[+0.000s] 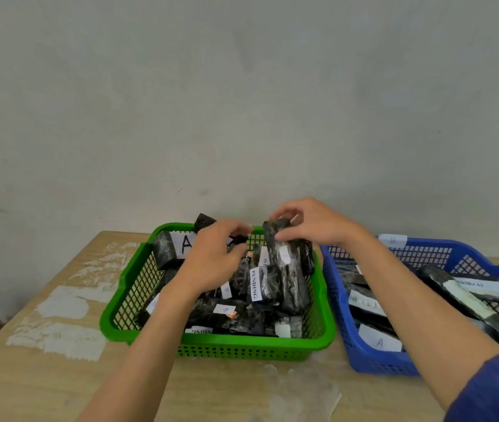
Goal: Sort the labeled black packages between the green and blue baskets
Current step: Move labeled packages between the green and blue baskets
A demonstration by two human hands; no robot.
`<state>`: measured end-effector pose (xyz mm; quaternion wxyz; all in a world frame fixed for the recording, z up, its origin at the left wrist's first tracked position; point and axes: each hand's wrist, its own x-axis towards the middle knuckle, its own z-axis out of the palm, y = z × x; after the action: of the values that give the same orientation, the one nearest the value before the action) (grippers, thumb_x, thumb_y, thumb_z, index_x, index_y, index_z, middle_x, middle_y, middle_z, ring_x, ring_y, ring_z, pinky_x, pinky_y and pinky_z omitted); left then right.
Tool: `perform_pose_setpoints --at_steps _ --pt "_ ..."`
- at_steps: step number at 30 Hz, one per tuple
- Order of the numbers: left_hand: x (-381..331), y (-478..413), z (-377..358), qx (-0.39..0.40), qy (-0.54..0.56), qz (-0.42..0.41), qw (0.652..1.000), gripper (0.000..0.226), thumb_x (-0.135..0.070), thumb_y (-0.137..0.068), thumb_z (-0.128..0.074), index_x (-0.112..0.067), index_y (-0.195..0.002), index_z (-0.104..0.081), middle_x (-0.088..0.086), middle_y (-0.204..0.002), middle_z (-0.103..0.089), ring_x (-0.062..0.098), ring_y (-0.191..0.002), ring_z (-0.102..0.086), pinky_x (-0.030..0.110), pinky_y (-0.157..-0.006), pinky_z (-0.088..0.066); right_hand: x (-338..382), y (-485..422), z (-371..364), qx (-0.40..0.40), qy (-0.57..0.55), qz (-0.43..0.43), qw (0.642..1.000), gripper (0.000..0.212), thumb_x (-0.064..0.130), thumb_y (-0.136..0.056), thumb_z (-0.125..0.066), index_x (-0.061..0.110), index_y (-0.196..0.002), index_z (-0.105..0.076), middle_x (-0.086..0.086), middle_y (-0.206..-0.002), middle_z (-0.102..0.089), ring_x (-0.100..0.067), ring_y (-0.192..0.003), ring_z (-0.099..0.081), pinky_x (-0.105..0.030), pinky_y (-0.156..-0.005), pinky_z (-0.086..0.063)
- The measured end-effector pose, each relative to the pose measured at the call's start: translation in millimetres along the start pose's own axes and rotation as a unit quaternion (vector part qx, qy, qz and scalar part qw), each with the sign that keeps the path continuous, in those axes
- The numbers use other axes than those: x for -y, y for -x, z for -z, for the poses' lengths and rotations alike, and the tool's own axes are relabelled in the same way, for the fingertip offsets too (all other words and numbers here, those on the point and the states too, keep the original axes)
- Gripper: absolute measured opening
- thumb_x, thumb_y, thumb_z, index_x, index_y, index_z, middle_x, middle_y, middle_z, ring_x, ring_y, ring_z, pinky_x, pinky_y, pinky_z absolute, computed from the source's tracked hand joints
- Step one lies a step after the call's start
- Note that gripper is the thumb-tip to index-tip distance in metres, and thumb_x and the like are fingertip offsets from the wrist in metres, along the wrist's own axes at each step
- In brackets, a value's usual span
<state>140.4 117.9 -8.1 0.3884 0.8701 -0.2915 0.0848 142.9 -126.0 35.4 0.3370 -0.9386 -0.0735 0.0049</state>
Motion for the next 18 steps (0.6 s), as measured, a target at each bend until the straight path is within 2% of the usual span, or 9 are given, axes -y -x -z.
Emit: perform_pose_setpoints --at_steps 1,3,5,7,9,11,12,15,18 --pt "-6 -8 -3 0.011 0.021 0.011 1.000 0.027 -0.008 -0.101 -0.056 -0.021 -0.123 -0.064 -0.010 -0.112 -0.067 0.005 -0.101 -0.059 0.004 -0.083 -0.038 0 5 10 -0.031 -0.037 0.003 0.999 0.033 0.020 -0.082 -0.086 0.029 -0.112 -0.074 0.001 -0.107 -0.073 -0.017 -0.093 -0.069 -0.037 -0.087 -0.056" --pt "-13 -25 -9 0.034 0.040 0.032 0.998 0.031 -0.003 -0.101 -0.050 -0.024 -0.121 -0.061 -0.007 -0.105 -0.068 0.006 -0.097 -0.061 0.017 -0.079 -0.045 -2 21 31 -0.104 -0.122 0.012 0.987 0.029 0.008 -0.083 -0.083 0.030 -0.102 -0.078 0.001 -0.097 -0.077 -0.017 -0.084 -0.072 -0.032 -0.071 -0.060" --pt "-20 -44 -17 0.075 0.013 0.021 0.997 0.034 -0.002 -0.099 -0.054 -0.027 -0.122 -0.059 -0.006 -0.109 -0.067 0.010 -0.100 -0.062 0.022 -0.078 -0.049 -9 44 51 -0.205 -0.209 0.020 0.956 0.029 0.003 -0.084 -0.079 0.031 -0.093 -0.080 0.005 -0.089 -0.079 -0.013 -0.078 -0.074 -0.025 -0.059 -0.059" --pt "-27 -61 -28 0.142 -0.020 -0.009 0.990 0.045 -0.003 -0.094 -0.065 -0.025 -0.131 -0.057 -0.004 -0.125 -0.065 0.014 -0.114 -0.061 0.029 -0.093 -0.052 -23 70 62 -0.302 -0.319 0.020 0.898 0.024 0.002 -0.087 -0.076 0.025 -0.092 -0.081 0.004 -0.085 -0.079 -0.016 -0.076 -0.075 -0.026 -0.058 -0.059" --pt "-33 -73 -41 0.231 -0.045 -0.032 0.971 0.065 -0.006 -0.089 -0.073 -0.024 -0.146 -0.048 -0.002 -0.144 -0.057 0.016 -0.130 -0.054 0.033 -0.103 -0.045 -41 93 64 -0.361 -0.405 -0.004 0.840 0.018 0.002 -0.089 -0.073 0.017 -0.098 -0.078 -0.002 -0.091 -0.079 -0.021 -0.080 -0.077 -0.027 -0.060 -0.060" --pt "-37 -80 -52 0.295 -0.077 -0.054 0.951 0.072 -0.013 -0.086 -0.079 -0.031 -0.147 -0.046 -0.003 -0.152 -0.050 0.018 -0.137 -0.048 0.039 -0.108 -0.042 -62 112 59 -0.392 -0.448 -0.044 0.802 0.017 0.001 -0.091 -0.071 0.010 -0.105 -0.072 -0.011 -0.101 -0.077 -0.024 -0.084 -0.078 -0.027 -0.062 -0.061" --pt "-39 -83 -56 0.307 -0.088 -0.067 0.945 0.066 -0.016 -0.084 -0.081 -0.032 -0.141 -0.052 -0.003 -0.150 -0.052 0.020 -0.136 -0.049 0.043 -0.110 -0.042 -72 120 56 -0.399 -0.463 -0.066 0.789 0.018 0.001 -0.091 -0.071 0.007 -0.108 -0.070 -0.014 -0.107 -0.075 -0.025 -0.085 -0.078 -0.027 -0.062 -0.061" --pt "-42 -88 -58 0.279 -0.098 -0.089 0.951 0.041 -0.019 -0.075 -0.089 -0.023 -0.111 -0.068 0.000 -0.123 -0.066 0.021 -0.118 -0.058 0.048 -0.101 -0.048 -96 138 47 -0.405 -0.499 -0.107 0.758 0.029 0.000 -0.092 -0.070 0.001 -0.121 -0.064 -0.020 -0.120 -0.070 -0.029 -0.099 -0.075 -0.030 -0.067 -0.063" --pt "-40 -91 -44 0.187 -0.043 -0.058 0.980 0.031 -0.022 -0.075 -0.090 -0.014 -0.096 -0.069 0.002 -0.099 -0.070 0.023 -0.096 -0.064 0.038 -0.084 -0.054 -113 149 39 -0.413 -0.538 -0.119 0.725 0.041 -0.001 -0.094 -0.067 -0.001 -0.133 -0.057 -0.021 -0.127 -0.066 -0.035 -0.110 -0.072 -0.035 -0.072 -0.064"
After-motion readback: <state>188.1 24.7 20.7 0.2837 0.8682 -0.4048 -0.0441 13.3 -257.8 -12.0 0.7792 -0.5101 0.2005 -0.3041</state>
